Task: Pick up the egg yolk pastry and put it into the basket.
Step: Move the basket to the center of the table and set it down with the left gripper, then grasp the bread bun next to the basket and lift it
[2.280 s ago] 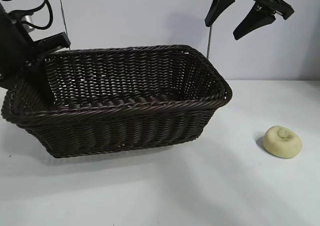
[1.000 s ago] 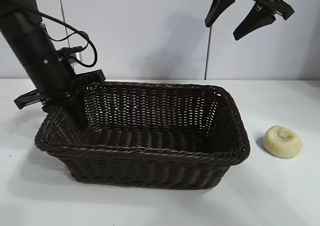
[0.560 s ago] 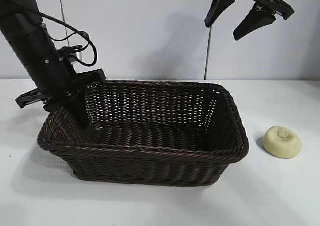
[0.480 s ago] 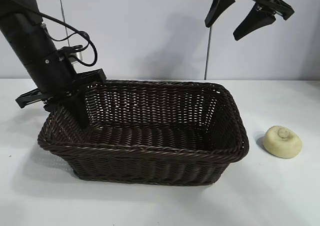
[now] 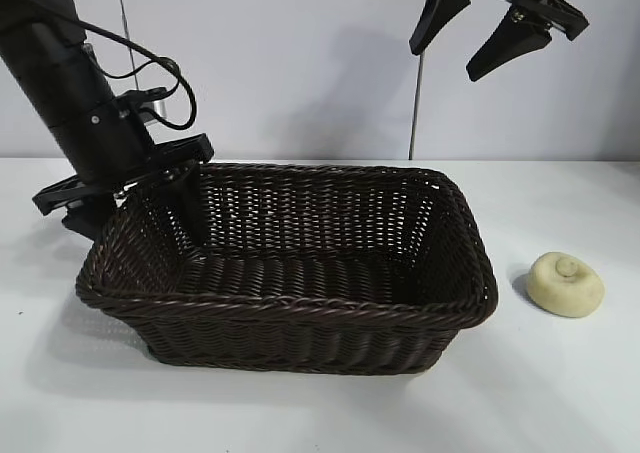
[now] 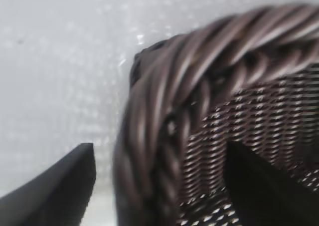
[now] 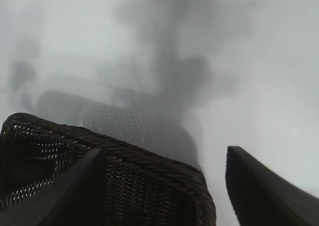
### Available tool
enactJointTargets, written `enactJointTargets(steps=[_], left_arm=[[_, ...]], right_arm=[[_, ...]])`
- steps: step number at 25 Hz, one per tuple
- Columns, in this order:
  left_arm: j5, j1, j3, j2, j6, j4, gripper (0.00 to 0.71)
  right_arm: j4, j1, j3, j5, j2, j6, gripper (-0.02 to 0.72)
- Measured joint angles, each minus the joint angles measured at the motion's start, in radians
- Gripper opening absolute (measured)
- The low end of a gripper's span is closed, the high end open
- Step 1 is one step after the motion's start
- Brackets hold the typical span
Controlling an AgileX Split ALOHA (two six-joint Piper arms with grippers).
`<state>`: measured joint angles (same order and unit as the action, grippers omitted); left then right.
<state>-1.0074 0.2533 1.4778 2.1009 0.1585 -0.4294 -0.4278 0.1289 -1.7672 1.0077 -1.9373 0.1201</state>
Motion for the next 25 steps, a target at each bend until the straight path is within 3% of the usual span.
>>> enactJointTargets(steps=[19, 25], left_arm=[[-0.097, -0.012, 0.0, -0.306, -0.015, 0.045, 0.544], [-0.089, -0.015, 0.0, -0.386, -0.045, -0.039, 0.544]], right_arm=[[0.0, 0.0, 0.0, 0.013, 0.0, 0.0, 0.494], [0.0, 0.0, 0.0, 0.014, 0.0, 0.0, 0.494]])
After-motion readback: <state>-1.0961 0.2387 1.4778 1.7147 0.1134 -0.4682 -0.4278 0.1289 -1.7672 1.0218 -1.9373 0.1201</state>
